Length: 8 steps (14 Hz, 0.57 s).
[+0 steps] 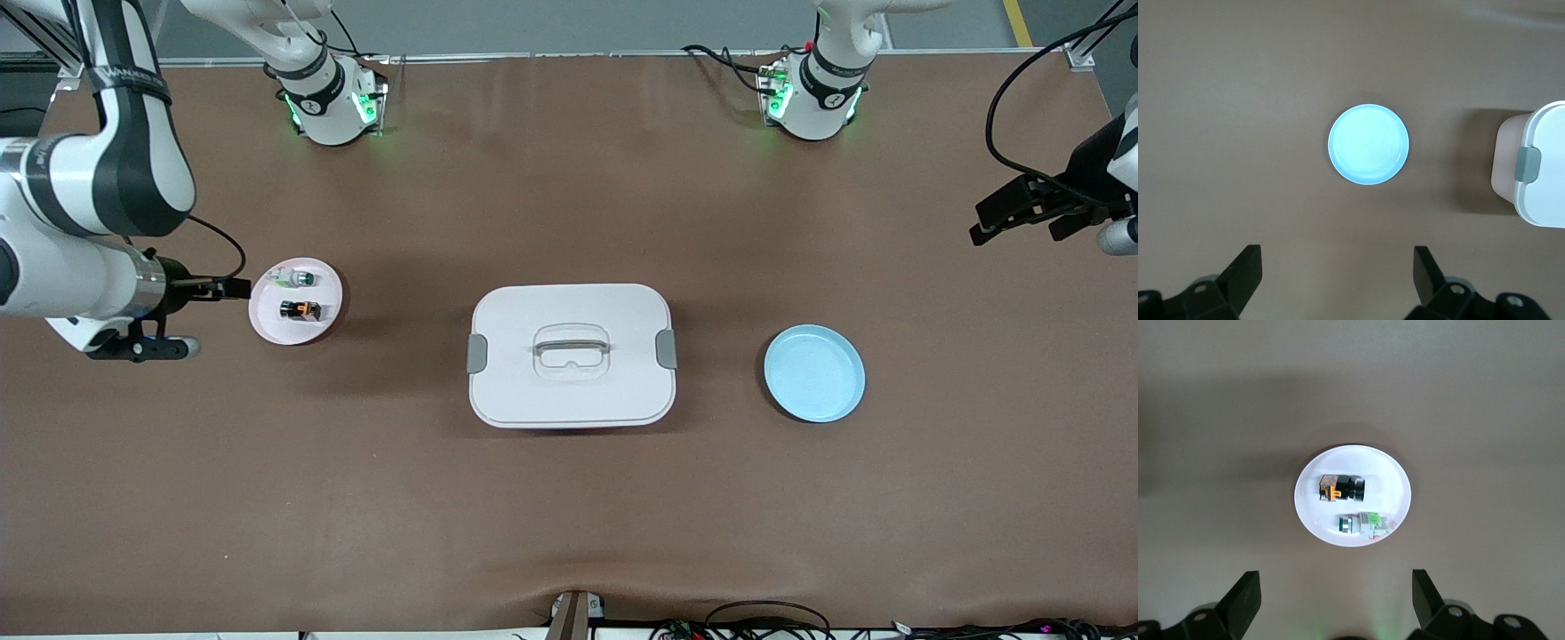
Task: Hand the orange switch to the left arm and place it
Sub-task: 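Move the right gripper over the white dish toward the orange switch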
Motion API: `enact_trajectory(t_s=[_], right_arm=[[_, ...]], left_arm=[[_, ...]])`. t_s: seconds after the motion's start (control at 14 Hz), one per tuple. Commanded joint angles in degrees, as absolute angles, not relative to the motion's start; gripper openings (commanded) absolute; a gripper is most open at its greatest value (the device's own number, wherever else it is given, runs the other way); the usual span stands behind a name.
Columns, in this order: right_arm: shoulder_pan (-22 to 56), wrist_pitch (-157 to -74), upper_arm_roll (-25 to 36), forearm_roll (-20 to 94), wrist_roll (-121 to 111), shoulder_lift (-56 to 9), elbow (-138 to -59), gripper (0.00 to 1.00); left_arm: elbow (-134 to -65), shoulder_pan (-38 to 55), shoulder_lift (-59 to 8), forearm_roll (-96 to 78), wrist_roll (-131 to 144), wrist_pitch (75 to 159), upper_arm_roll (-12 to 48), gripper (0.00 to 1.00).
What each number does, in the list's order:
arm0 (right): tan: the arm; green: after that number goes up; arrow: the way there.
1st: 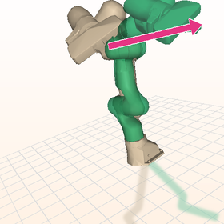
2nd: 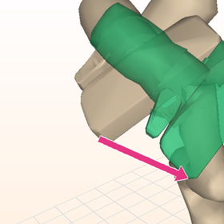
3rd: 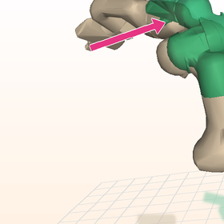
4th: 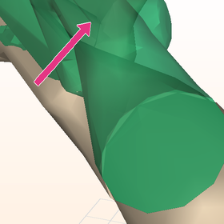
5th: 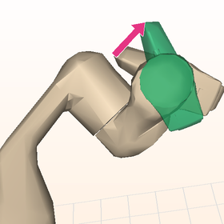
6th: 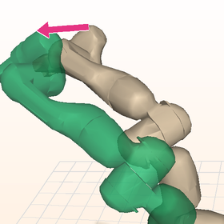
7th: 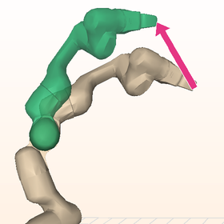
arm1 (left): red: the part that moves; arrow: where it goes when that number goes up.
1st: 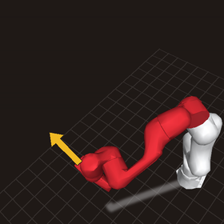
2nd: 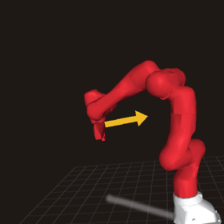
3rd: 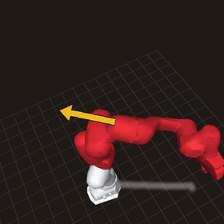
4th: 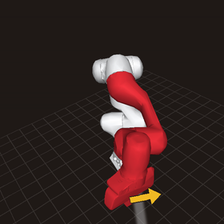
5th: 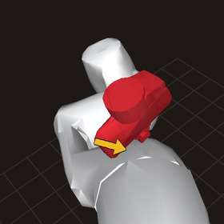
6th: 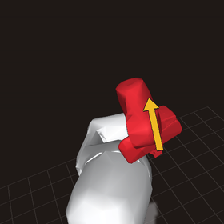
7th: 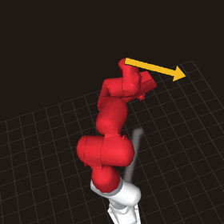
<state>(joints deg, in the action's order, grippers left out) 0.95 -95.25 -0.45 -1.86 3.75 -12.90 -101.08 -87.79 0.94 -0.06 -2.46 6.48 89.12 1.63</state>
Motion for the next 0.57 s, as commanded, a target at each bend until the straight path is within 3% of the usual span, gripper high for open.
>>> enact_trajectory(t_s=[0.0, 0.5], right_arm=[[2.72, -99.91, -0.44, -2.81, 7.29, -12.13, -105.28, 1.00], [2.37, -110.90, -0.35, -5.79, 7.29, -11.95, -114.68, 1.00]], left_arm=[[-87.01, 0.97, -0.18, -3.34, 5.27, 88.68, 1.58, 1.00], [-87.01, 0.97, -0.26, -3.34, 5.27, 88.77, 1.50, 1.00]])
